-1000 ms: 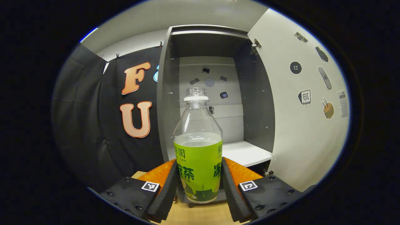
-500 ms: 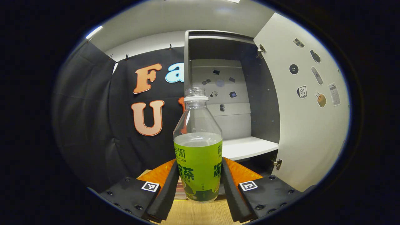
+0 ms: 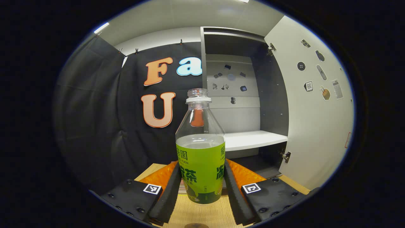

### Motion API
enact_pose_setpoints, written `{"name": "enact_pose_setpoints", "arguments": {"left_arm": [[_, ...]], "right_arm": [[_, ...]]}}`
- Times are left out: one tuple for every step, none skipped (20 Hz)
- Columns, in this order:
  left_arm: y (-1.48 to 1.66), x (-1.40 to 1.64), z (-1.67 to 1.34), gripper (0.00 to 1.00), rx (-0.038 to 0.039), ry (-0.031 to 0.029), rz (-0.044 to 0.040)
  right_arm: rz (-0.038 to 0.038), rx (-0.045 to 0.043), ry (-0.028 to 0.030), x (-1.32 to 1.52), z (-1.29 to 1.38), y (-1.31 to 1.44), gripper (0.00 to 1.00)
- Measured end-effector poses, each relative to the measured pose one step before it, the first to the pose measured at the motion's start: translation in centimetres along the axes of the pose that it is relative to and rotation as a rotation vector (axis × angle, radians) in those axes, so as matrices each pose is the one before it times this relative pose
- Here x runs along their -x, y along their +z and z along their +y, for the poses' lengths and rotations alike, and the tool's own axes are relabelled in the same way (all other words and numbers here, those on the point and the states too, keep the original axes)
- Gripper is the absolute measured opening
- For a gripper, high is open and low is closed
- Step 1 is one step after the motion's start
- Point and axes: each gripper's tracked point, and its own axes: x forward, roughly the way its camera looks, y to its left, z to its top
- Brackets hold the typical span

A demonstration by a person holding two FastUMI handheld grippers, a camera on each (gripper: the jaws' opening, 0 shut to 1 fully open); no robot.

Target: Open the cabinet door with the right hand, grasp the bottle in the cabinet with the left hand and place it on the coaster, then close the cabinet door with the right hand.

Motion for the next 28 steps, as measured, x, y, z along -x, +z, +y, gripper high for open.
{"name": "enact_pose_setpoints", "arguments": {"left_arm": [[-0.35,0.29,0.288,0.78,0.00747,0.0014,-0.00016],[-0.565,0.162,0.188,0.78,0.00978,-0.00126,0.00008],[-0.725,0.185,0.096,0.78,0.01423,-0.00378,0.00792],[-0.888,0.083,0.178,0.78,0.01198,0.00068,0.0117],[-0.659,0.358,0.413,0.78,0.00476,0.00931,0.0074],[-0.487,0.246,0.51,0.78,-0.00133,0.01368,0.00172],[-0.591,0.274,0.449,0.8,0.00026,0.01056,0.00059],[-0.624,0.25,0.271,0.78,0.00021,0.00799,0.00142],[-0.796,0.3,0.264,0.8,-0.00353,0.0058,0.0042],[-0.76,0.293,0.233,0.78,-0.00722,0.00457,0.00355],[-0.873,0.299,0.111,0.78,-0.01064,0.00353,0.00212],[-0.799,0.148,0.089,0.78,-0.01163,0.00551,0.00213],[-0.897,0.241,0.001,0.78,-0.00877,0.00275,0.00122],[-0.886,0.26,0.089,0.8,-0.01095,0.00369,0.0032],[-0.956,0.317,0.021,0.8,-0.00994,0.00385,0.00288],[-0.865,0.271,-0.074,0.8,-0.00702,0.00181,0.00127],[-1.009,0.225,-0.109,0.78,-0.01129,0.00107,0.00591],[-0.97,0.123,-0.23,0.78,-0.01095,-0.00137,0.0064],[-1.072,0.089,-0.163,0.8,-0.01029,-0.00181,0.00673],[-0.851,0.213,-0.04,0.78,-0.00781,-0.00049,0.00496],[-0.983,0.194,-0.034,0.78,-0.00543,0.00027,0.00596],[-0.971,0.117,-0.117,0.78,-0.00267,-0.00036,0.00753],[-0.96,0.007,-0.093,0.78,-0.00499,-0.00105,0.00793],[-0.889,-0.062,-0.163,0.78,-0.0078,-0.00485,0.01058],[-0.653,-0.173,0.011,0.78,-0.00907,0.00167,0.0065],[-0.523,-0.16,-0.013,0.78,-0.0011,-0.00142,-0.00006],[-0.683,-0.133,-0.02,0.78,-0.00109,0.00034,0.00583],[-0.822,-0.202,-0.058,0.78,-0.00157,-0.00388,0.00899]], "right_arm": [[0.00107,-0.01001,-0.00393,0.021,0.04,-0.05,0.82],[-0.00109,-0.0098,-0.00061,0.082,0.176,-0.013,0.82],[-0.00575,-0.00796,-0.002,0.149,0.069,-0.041,0.82],[-0.00373,-0.00501,0.00113,-0.01,0.238,-0.043,0.82],[0.00372,-0.00498,-0.00388,-0.067,0.019,-0.186,0.82],[0.00637,-0.00632,-0.00424,0.064,0.03,-0.324,0.82],[0.00678,-0.00774,-0.00721,0.083,-0.104,-0.262,0.82],[0.00738,-0.00864,-0.00653,0.128,0.019,-0.296,0.82],[0.0085,-0.00934,-0.00847,0.065,0.03,-0.248,0.82],[0.00828,-0.00934,-0.00687,0.132,0.061,-0.199,0.82],[0.0025,-0.00501,-0.00876,0.084,0.069,0.115,0.82],[-0.00045,-0.00045,-0.0074,0.067,0.082,-0.001,0.83],[0.00244,0.00236,-0.00956,0.084,-0.16,-0.094,0.83],[0.00249,0.00216,-0.00521,0.114,0.027,-0.049,0.84],[0.00333,0.00084,-0.00152,0.112,-0.031,-0.093,0.84],[0.00108,0.00144,-0.00191,0.129,0.089,-0.045,0.85],[0.00005,0.00284,-0.00125,0.108,0.114,0.069,0.85],[0.00258,0.00585,-0.00196,-0.043,0.183,0.055,0.85],[0.00501,0.00613,-0.00201,0.118,-0.005,-0.107,0.85],[0.00554,0.00572,-0.00232,0.05,0.125,-0.078,0.85],[0.00142,0.0028,-0.00166,0.027,0.093,-0.02,0.85],[0.00055,0.00133,0.00018,0.013,0.221,-0.03,0.85],[0.00153,0.00086,-0.00046,0.004,0.025,-0.076,0.85],[0.00366,0.00148,-0.00107,-0.044,0.136,-0.108,0.85],[0.00443,0.00221,0.00128,0.019,0.211,-0.062,0.85],[0.00366,0.0054,0.00278,0.008,0.316,-0.064,0.85],[0.00169,0.00753,-0.00109,-0.071,0.22,0.011,0.85],[0.0018,0.00766,-0.00169,-0.044,0.21,-0.027,0.85]]}}
